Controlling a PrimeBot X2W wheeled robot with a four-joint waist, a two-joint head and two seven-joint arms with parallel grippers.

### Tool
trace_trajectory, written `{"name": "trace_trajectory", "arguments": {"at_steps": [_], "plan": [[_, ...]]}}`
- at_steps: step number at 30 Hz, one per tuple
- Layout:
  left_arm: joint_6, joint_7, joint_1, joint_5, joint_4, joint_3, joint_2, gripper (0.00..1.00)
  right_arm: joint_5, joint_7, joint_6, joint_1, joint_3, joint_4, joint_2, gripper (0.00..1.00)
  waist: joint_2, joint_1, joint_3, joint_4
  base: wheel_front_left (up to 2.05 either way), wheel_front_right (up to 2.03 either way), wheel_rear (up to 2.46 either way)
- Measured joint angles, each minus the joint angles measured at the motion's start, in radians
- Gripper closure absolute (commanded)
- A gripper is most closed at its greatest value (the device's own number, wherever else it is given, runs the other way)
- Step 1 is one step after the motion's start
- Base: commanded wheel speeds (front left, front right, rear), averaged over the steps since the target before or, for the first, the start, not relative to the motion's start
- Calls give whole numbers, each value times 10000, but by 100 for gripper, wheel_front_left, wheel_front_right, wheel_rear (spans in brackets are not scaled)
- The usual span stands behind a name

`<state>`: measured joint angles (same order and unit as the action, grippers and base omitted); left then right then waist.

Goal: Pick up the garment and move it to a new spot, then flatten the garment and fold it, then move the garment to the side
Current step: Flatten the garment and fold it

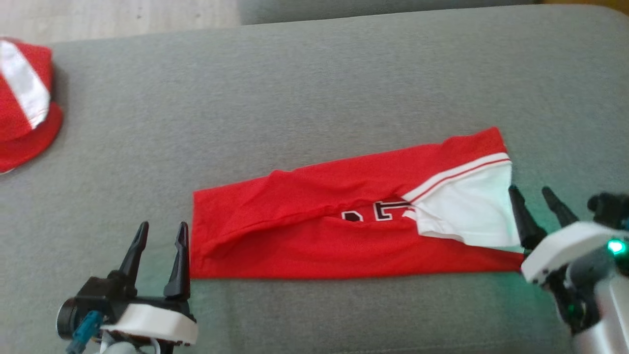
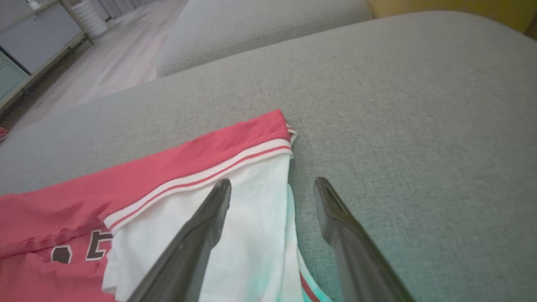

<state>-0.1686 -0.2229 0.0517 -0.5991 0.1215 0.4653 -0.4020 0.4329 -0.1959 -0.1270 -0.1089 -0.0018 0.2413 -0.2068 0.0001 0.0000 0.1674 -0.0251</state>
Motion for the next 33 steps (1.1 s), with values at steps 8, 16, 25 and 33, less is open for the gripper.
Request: {"name": "trace_trajectory", "arguments": {"at_steps": [8, 16, 25, 33], "plan": [[-439, -31, -18, 125, -297, -19, 50, 0, -104, -1116, 0, -851, -380, 1862, -351, 0, 0, 0, 3, 845, 0, 0, 0], [-690, -25, -414, 123, -443, -10, 98, 0, 502, -1724, 0, -1112, -230, 2635, -543, 0, 0, 0, -35, 1545, 0, 0, 0], [-878, 117, -406, 127, -765, -6, 86, 0, 462, -1837, 0, -1691, 872, 3055, -552, 100, 0, 0, -152, 1325, 0, 0, 0], [-999, 198, -393, 196, -976, 151, 119, 0, 35, -1348, 0, -1958, 608, 3423, -731, 100, 0, 0, -321, 594, 0, 0, 0]]}}
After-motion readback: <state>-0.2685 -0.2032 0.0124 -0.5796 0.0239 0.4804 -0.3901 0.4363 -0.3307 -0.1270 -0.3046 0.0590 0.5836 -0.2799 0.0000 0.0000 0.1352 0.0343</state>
